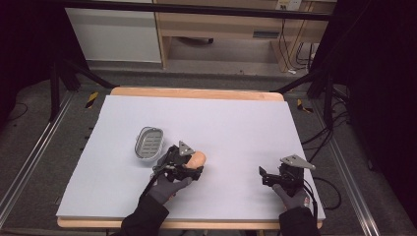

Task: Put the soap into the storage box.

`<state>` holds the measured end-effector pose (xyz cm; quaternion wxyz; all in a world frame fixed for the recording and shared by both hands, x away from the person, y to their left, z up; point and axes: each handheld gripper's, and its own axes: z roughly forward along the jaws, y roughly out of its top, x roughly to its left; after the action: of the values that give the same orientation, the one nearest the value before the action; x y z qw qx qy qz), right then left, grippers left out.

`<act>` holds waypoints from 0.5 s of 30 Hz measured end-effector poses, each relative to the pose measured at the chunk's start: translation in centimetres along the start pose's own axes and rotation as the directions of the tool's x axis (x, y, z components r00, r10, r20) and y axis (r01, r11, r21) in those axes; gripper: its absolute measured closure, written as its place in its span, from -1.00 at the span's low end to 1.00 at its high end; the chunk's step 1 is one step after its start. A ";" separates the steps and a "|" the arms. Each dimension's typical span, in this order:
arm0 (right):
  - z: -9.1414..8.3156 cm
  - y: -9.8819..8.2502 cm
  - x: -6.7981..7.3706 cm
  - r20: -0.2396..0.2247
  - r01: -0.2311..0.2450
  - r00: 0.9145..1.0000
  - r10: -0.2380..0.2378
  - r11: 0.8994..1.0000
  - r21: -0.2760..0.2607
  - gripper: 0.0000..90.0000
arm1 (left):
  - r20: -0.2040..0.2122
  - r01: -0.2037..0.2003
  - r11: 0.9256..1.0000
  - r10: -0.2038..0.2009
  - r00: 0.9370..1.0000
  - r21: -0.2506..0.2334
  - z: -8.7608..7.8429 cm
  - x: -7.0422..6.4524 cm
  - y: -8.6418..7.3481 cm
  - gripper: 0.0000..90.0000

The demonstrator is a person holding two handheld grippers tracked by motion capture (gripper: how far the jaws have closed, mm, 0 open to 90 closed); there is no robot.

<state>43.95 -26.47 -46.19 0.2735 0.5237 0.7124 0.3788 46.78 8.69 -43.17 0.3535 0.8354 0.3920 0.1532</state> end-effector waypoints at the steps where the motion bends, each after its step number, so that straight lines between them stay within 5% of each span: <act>1: 0.0 0.0 0.0 0.000 0.000 1.000 0.000 1.000 -0.001 -0.88 | 0.001 0.005 1.000 -0.005 1.000 -0.003 -0.2 0.1 -0.1 -0.29; 15: 0.0 0.0 0.0 0.002 0.000 1.000 0.000 1.000 0.000 -0.88 | -0.024 0.031 0.999 -0.032 0.999 -0.024 -1.9 1.8 -1.0 -0.29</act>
<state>43.93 -26.48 -46.18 0.2742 0.5238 0.7122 0.3784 46.40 11.37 -42.57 0.3610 0.8230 0.4075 0.1624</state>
